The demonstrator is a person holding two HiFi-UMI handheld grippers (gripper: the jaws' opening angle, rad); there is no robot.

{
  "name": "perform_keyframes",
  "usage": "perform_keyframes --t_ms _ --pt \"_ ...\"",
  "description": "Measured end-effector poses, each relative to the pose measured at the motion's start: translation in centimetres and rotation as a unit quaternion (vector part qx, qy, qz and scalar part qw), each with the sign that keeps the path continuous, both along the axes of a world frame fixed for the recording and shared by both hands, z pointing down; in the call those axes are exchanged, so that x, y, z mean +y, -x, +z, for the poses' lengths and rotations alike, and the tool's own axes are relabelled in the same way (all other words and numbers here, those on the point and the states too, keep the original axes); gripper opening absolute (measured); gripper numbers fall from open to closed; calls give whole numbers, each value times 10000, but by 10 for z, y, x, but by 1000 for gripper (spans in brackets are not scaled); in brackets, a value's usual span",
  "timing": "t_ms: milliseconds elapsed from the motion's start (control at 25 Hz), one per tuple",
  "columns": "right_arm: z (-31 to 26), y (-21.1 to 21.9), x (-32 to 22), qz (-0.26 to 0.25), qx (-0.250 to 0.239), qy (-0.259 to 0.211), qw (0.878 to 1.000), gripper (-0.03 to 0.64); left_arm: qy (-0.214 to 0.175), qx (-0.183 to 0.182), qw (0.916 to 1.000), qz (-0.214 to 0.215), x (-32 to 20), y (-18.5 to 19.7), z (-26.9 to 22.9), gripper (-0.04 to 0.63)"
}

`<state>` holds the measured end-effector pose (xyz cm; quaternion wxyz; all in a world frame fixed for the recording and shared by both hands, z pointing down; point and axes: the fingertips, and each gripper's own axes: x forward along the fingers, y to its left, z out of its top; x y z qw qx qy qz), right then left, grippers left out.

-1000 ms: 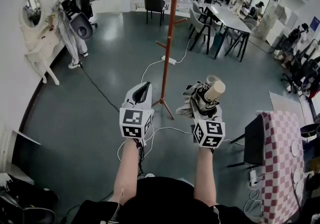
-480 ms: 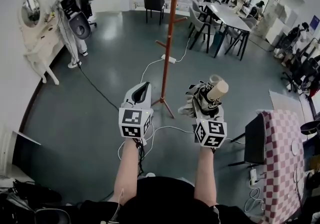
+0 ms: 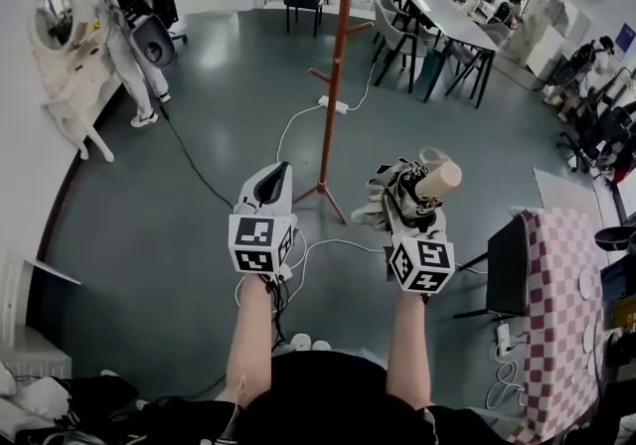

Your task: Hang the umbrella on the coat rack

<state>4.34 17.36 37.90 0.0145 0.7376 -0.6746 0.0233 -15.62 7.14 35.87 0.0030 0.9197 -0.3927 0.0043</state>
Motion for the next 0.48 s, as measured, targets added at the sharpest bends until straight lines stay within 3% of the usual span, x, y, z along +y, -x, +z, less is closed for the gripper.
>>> perform_keyframes --t_ms 480 --pt "29 8 -8 -198 -38 165 9997 295 92 -94 9998 144 -16 -9 17 2"
